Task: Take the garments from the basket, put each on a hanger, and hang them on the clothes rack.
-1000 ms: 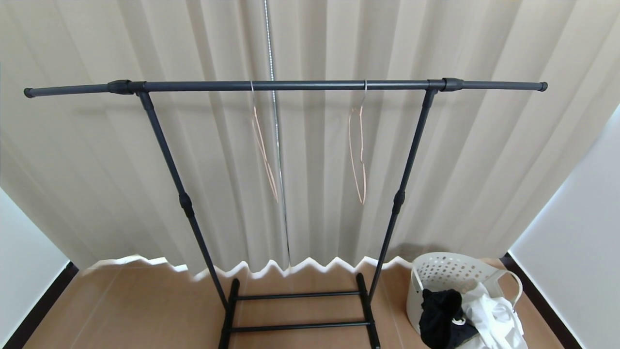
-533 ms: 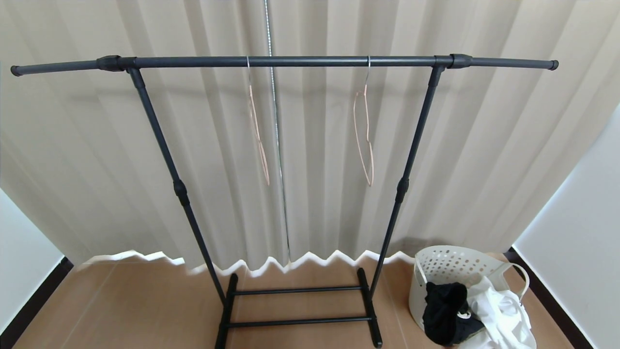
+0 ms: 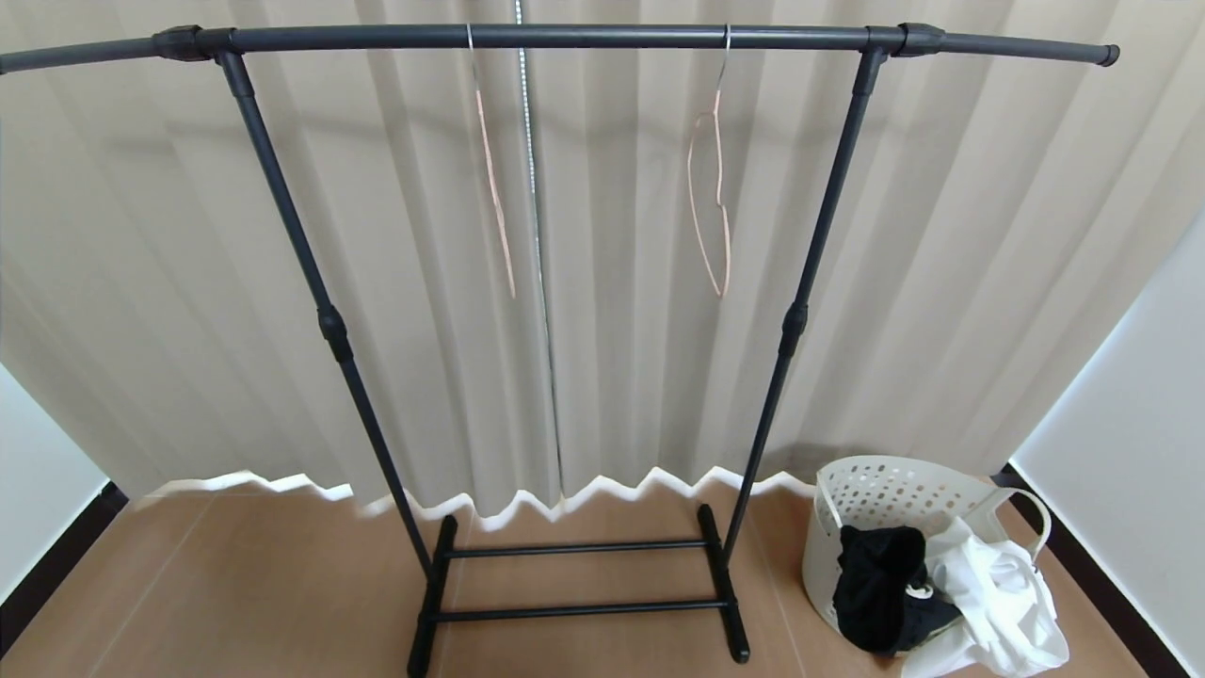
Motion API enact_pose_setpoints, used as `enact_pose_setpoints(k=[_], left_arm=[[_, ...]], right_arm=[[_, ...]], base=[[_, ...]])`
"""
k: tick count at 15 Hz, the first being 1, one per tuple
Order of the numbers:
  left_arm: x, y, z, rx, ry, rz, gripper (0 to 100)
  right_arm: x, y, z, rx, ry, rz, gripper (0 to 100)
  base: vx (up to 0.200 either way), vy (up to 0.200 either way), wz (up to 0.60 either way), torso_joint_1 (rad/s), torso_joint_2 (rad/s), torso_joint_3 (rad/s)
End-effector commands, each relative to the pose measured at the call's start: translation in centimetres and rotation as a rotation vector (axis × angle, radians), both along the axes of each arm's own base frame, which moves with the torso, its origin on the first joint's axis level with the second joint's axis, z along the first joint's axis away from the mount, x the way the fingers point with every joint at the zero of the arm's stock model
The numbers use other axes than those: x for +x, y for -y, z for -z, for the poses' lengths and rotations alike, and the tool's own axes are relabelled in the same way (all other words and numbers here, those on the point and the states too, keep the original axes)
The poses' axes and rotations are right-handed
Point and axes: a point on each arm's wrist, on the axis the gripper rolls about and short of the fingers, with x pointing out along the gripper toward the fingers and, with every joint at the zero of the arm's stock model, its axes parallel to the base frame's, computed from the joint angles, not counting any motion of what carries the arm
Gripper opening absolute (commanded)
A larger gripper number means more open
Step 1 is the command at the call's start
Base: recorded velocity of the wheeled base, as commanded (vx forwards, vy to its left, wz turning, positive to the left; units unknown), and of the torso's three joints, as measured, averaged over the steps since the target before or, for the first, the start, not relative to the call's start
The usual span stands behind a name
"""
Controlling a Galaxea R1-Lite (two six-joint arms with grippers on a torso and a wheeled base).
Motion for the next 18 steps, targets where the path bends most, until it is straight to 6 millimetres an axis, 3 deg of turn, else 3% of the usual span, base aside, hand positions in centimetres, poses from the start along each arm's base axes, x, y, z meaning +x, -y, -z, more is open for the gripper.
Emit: enact_pose_setpoints(k=[1,6,9,12,14,18], left_arm=[[0.01,0.00,-0.01,0.000,0.000,0.000,100],[0.01,0.00,0.01,0.009,-0.002,0.001,100],[0.01,0.00,0.01,0.006,-0.002,0.000,100],[0.01,0.00,0.01,0.004,-0.002,0.000,100],[0.01,0.00,0.01,0.003,-0.002,-0.002,100],[0.01,-0.01,0.01,0.003,-0.002,-0.003,100]], right_arm=[[0.00,0.00,0.01,-0.001,0.000,0.000,100],[0.00,0.00,0.01,-0.002,0.000,0.000,100],[0.00,0.00,0.01,-0.004,0.000,0.000,100],[0.00,0.00,0.01,-0.002,0.000,0.000,100],[0.00,0.00,0.01,-0.004,0.000,0.000,100],[0.00,0.00,0.01,-0.004,0.000,0.000,100]], base=[[0.000,0.000,0.00,-0.159,0.51,0.354],[0.000,0.000,0.00,-0.130,0.48,0.351],[0.200,0.000,0.00,-0.080,0.40,0.313],[0.200,0.000,0.00,-0.009,0.10,0.079],[0.000,0.000,0.00,0.000,0.00,0.000],[0.000,0.000,-0.60,-0.004,0.01,0.005]])
